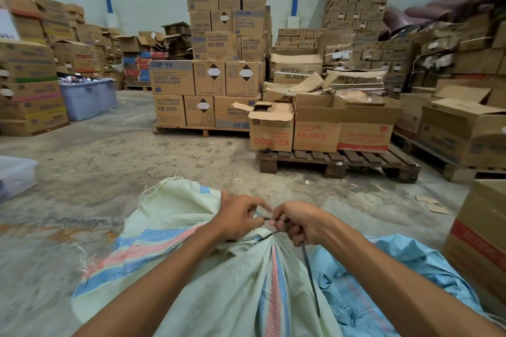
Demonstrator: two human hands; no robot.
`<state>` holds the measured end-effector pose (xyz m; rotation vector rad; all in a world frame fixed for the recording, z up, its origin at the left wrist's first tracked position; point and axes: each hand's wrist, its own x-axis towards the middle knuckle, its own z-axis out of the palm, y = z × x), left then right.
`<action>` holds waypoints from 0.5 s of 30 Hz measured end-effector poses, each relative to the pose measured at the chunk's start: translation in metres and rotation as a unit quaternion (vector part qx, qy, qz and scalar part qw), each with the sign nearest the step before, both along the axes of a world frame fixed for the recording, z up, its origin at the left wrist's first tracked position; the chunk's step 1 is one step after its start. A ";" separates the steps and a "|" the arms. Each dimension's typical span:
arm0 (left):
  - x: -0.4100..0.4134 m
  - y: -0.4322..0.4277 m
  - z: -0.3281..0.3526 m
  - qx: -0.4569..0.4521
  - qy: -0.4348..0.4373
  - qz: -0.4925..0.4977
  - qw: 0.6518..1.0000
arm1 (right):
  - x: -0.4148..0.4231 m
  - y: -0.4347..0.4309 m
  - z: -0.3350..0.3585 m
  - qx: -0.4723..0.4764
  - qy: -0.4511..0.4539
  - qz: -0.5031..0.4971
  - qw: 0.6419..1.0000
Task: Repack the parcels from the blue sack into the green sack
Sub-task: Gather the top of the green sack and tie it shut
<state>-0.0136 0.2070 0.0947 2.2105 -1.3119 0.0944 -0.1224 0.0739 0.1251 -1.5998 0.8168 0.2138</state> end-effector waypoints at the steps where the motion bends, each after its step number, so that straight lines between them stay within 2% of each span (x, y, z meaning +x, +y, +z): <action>1: 0.000 0.000 0.001 0.015 0.001 0.002 1.000 | 0.000 0.000 0.000 -0.002 -0.002 0.000 1.000; 3: -0.001 0.000 0.002 0.025 0.019 0.007 0.999 | -0.001 0.002 0.002 -0.026 -0.011 0.002 1.000; 8: 0.005 0.004 -0.002 0.028 0.059 0.015 0.998 | -0.001 0.001 -0.007 -0.188 -0.097 -0.022 0.977; 12: 0.007 0.007 -0.002 0.029 0.074 0.014 0.997 | -0.007 0.001 -0.014 -0.299 -0.184 0.023 0.936; 15: 0.004 0.012 0.001 0.025 0.103 0.000 0.994 | -0.013 0.005 -0.014 -0.368 -0.207 0.093 0.902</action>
